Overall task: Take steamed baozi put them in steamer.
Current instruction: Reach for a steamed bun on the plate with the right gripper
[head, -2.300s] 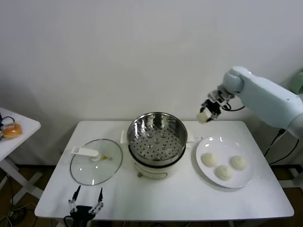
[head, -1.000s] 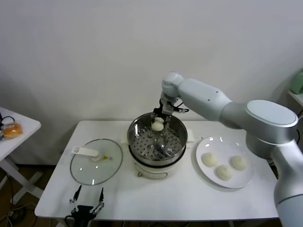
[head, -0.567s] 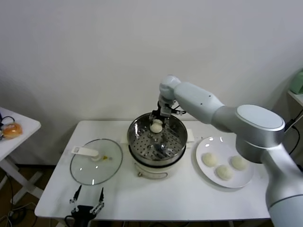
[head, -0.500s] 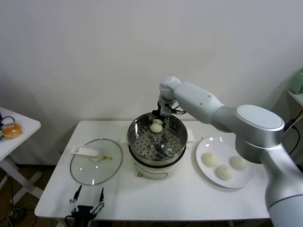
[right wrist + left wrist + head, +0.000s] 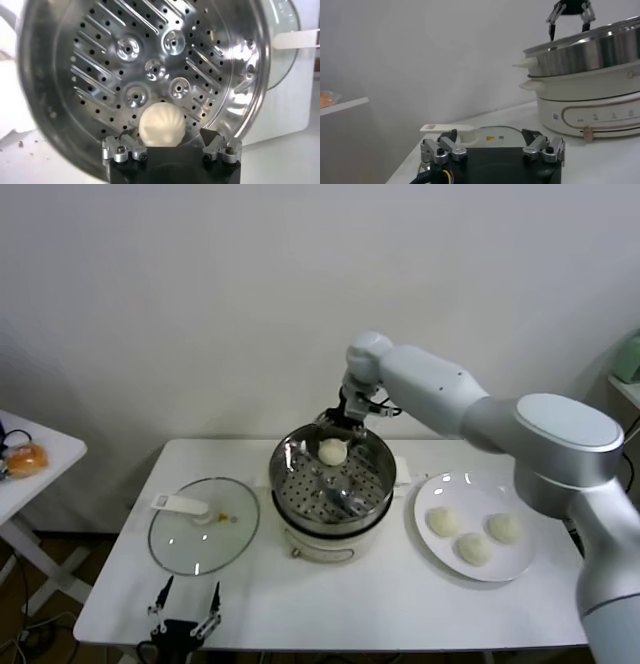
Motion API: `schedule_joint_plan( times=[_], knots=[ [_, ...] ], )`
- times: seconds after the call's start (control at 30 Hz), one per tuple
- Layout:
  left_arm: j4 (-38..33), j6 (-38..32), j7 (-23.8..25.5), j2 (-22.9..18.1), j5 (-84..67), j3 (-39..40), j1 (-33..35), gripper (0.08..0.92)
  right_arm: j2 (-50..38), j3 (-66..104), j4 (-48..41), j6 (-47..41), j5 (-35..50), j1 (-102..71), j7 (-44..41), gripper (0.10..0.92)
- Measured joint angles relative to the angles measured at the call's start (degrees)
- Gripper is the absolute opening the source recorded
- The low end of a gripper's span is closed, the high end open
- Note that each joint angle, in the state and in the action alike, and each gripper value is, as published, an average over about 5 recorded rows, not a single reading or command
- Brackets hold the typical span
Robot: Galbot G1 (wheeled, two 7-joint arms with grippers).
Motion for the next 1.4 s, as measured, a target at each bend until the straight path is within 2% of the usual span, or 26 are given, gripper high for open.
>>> schedule_joint_plan(
  times=[0.17,0.3,0.6,0.8,0.97,1.4],
  knots=[
    [-0.1,0.0,0.0,0.0,0.3,0.1,0.3,0.823,-6.9,-7.8,6.6,-0.9,12.1,6.1,-1.1,0.823],
    [-0.2,0.1,0.0,0.0,0.4,0.2,0.5,0.823,-13.0,-13.4,12.2,-6.1,18.4,9.7,-0.7,0.823],
    [0.0,0.2,0.1,0.0,0.5,0.5,0.3,0.823,-25.6,-22.3,24.3,-32.0,27.3,13.6,2.5,0.823],
    [0.1,0.2,0.2,0.0,0.7,0.6,0.3,0.823,-30.3,-24.6,29.4,-47.2,30.6,13.6,3.9,0.823],
    [0.1,0.1,0.2,0.0,0.9,0.4,0.6,0.823,-31.8,-24.7,31.0,-55.6,31.8,11.6,4.5,0.823],
    [0.6,0.0,0.3,0.0,1.3,-0.3,1.1,0.823,-31.2,-20.0,28.9,-63.4,30.4,1.9,5.3,0.823]
  ],
)
